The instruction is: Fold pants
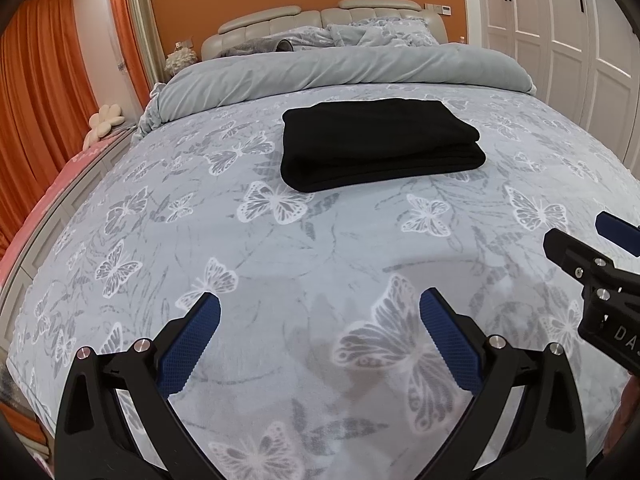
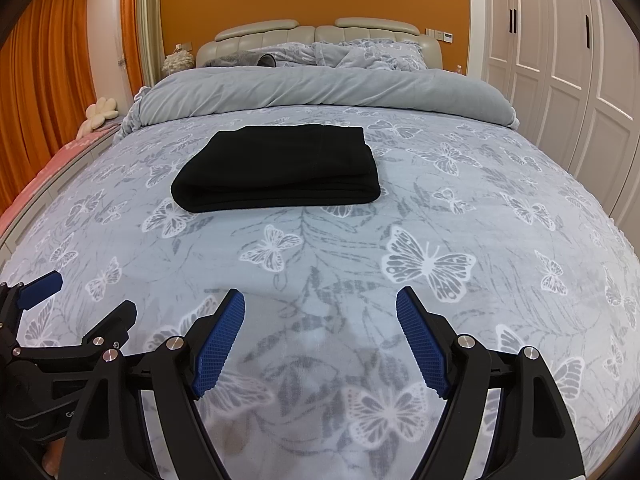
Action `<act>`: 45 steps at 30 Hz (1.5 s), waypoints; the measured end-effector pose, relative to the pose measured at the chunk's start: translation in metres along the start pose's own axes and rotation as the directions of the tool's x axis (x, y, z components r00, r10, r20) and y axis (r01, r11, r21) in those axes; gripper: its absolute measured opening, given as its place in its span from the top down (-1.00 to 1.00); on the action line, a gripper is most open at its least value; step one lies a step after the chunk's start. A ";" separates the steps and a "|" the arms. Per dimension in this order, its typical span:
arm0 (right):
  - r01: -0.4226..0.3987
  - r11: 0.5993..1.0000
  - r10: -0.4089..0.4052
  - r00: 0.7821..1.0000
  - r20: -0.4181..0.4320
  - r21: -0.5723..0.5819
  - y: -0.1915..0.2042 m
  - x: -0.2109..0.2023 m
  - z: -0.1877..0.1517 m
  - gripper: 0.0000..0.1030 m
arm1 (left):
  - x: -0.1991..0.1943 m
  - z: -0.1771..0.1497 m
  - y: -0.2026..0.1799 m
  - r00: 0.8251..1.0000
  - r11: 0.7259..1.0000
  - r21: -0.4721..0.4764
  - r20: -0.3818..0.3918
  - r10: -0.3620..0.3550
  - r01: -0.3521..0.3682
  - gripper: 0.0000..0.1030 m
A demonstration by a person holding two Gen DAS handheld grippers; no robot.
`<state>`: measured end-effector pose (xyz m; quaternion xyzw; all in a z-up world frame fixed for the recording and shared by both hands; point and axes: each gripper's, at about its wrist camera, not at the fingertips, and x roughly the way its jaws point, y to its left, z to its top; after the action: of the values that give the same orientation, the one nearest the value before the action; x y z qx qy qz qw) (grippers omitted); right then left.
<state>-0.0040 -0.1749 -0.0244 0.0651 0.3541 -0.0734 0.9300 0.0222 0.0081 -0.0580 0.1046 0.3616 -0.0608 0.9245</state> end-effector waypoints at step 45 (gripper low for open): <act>0.001 1.000 -0.001 1.000 0.000 -0.005 0.002 0.001 0.000 -0.47 | 0.008 0.001 0.005 0.997 0.999 -0.039 -0.075 -0.029 0.026 -0.90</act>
<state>-0.0031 -0.1730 -0.0246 0.0625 0.3543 -0.0730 0.9302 0.0298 0.0129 -0.0617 0.0843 0.3985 -0.0625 0.9111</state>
